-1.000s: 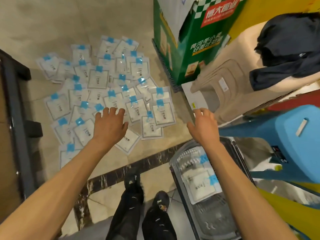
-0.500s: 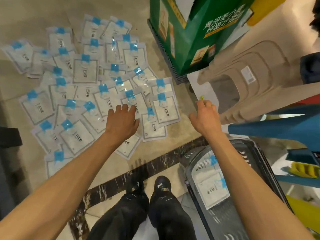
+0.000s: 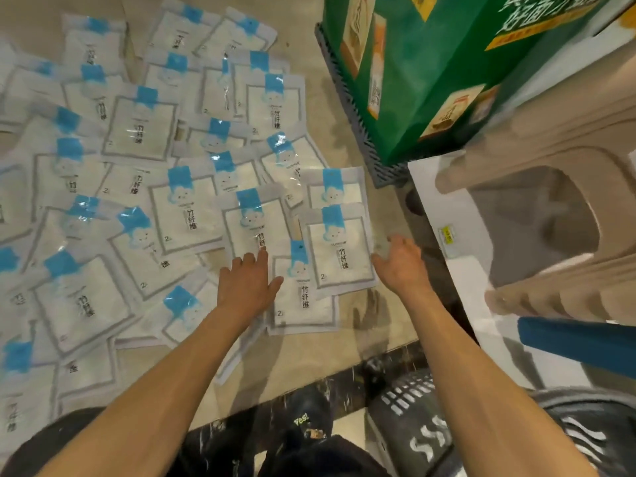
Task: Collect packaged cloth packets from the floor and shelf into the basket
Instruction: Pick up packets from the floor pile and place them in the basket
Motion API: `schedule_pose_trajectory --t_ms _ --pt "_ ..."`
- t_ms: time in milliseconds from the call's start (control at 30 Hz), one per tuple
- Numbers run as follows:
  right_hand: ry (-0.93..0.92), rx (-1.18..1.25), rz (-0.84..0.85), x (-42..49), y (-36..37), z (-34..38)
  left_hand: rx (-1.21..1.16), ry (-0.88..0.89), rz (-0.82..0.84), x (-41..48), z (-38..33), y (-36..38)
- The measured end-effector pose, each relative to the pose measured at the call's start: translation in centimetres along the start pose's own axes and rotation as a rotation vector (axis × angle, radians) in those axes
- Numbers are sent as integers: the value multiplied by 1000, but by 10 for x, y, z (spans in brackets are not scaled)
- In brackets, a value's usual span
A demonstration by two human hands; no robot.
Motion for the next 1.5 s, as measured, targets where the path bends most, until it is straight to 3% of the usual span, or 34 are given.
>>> schedule_pose_trajectory --t_ms 267,467,600,767,933,1033,1133,1300,1500 --pt "123 135 2 109 91 -34 -328 -198 2 70 23 109" --pt "200 147 -54 142 130 -40 -586 -373 -90 87 24 156" --pt "194 114 -166 150 132 -40 -590 -387 -115 92 16 167" --pt "239 310 -146 151 140 -49 -729 -407 -126 95 16 168" --pt "241 573 -136 149 147 -57 -1165 -389 -115 89 17 167" --pt "242 768 -72 135 146 -57 -1388 -356 -88 76 15 158" --pt "250 959 51 109 137 -52 -1428 -369 -42 56 21 141" --pt "201 971 158 37 81 -29 -1559 -477 -10 0 45 84" --pt "149 1060 260 -60 -20 7 -1573 -460 13 -87 44 -46"
Point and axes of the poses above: each hand's wrist, its own x-axis towards the middle knuckle, its own y-axis out of the palm, z = x × y, the point moved 6 cm from there along x, towards the middle knuckle, and after that the axes turned 1 degree about y, right-handed, at the moved point
